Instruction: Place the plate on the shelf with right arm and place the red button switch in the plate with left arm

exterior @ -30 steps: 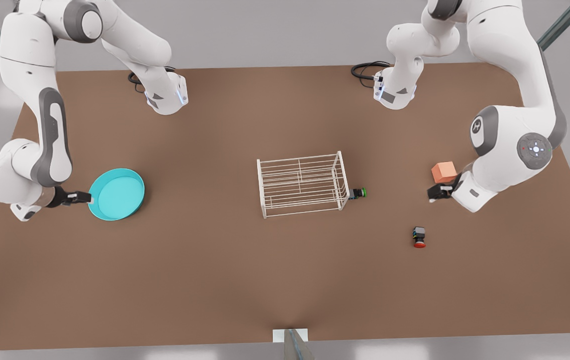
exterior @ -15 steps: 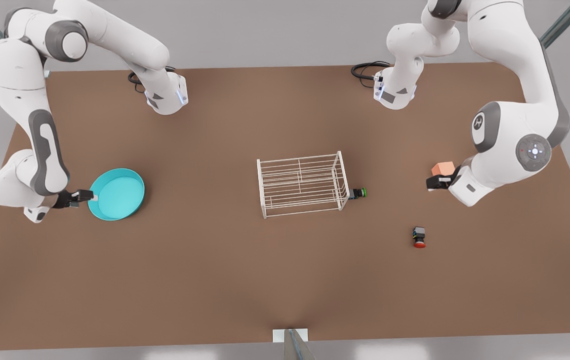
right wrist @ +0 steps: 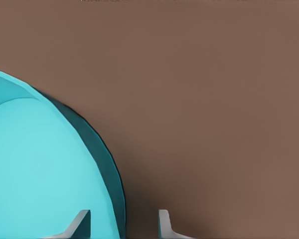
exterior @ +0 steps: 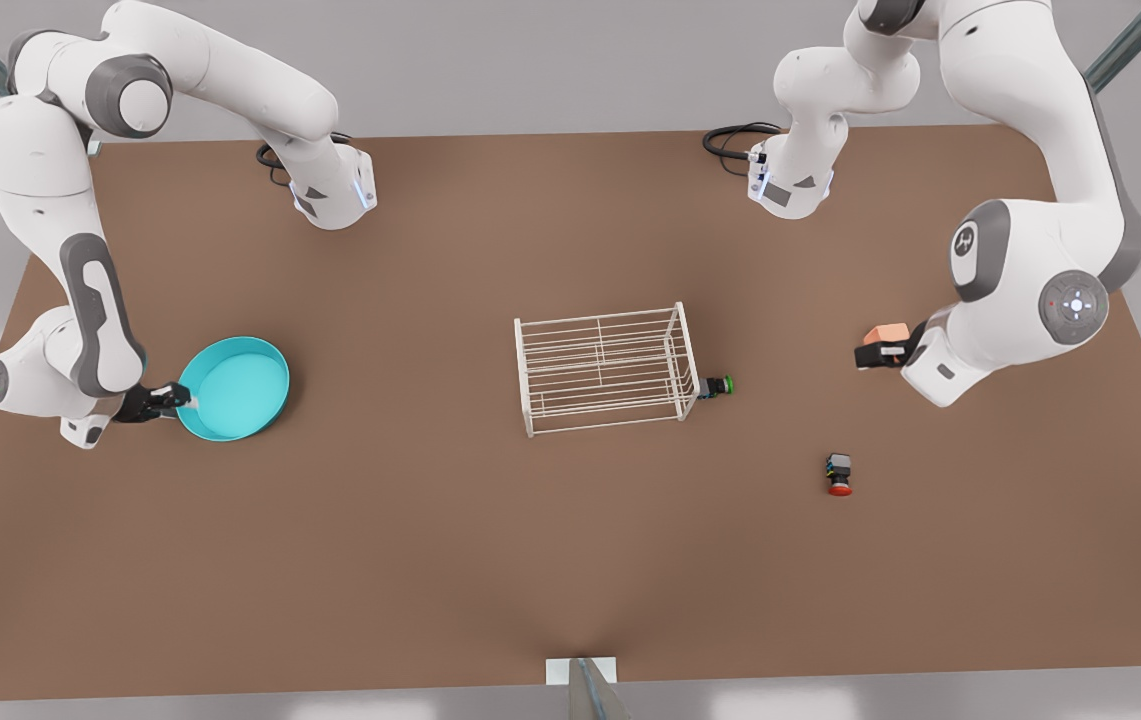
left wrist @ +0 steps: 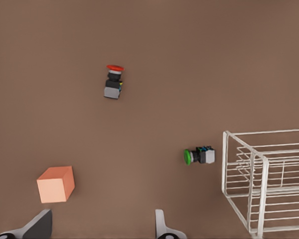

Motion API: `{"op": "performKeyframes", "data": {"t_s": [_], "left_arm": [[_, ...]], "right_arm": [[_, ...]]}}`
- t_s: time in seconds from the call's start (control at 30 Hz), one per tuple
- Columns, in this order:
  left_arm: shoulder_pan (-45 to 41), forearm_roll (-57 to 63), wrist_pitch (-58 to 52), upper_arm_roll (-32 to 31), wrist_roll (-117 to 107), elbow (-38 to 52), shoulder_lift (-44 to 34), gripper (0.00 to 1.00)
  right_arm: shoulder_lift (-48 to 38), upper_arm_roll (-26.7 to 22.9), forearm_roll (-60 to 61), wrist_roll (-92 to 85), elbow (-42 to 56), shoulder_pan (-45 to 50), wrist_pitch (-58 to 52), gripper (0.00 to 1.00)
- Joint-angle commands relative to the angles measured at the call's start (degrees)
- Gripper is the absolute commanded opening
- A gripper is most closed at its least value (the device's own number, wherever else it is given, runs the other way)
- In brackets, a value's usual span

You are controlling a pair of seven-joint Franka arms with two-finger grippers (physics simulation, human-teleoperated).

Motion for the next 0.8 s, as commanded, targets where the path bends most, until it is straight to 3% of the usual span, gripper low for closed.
{"op": "performKeyframes", "data": {"t_s": [0.0,0.03,0.1,0.27,0.47,0.57,0.67,0.77], "left_arm": [[-0.5,0.0,-1.2,-0.2,-1.9,0.1,-0.1,1.0],[-0.7,0.2,-1.0,-0.3,-2.1,0.5,0.0,1.0],[-0.7,0.2,-0.9,-0.4,-2.1,0.4,0.0,1.0],[-0.7,0.1,-0.8,-0.5,-2.1,0.7,0.1,1.0],[-1.2,0.4,3.2,-0.7,-2.1,0.6,0.9,1.0],[-1.2,0.3,2.5,-0.9,-2.0,0.2,-0.4,1.0],[-0.3,0.8,11.6,-0.7,-1.6,-1.3,2.4,1.0],[-0.3,0.8,12.3,-0.5,-1.5,-0.8,3.5,1.0]], "right_arm": [[0.0,0.0,0.1,-5.7,0.0,0.0,0.8,0.56],[0.0,0.0,0.2,-5.7,0.0,0.1,0.6,0.5],[-0.1,0.0,0.2,-5.6,0.0,0.3,0.4,0.47],[-0.1,0.2,0.3,-4.9,-0.1,0.8,0.5,0.47],[-0.3,0.2,0.2,-5.5,-0.2,0.9,0.3,0.23],[-0.6,0.3,0.2,-5.6,-0.1,0.9,-0.2,0.2],[-1.3,0.6,0.2,-5.8,-0.1,0.8,-1.2,0.19],[-1.7,0.7,0.2,-5.9,-0.1,0.8,-2.4,0.17]]}}
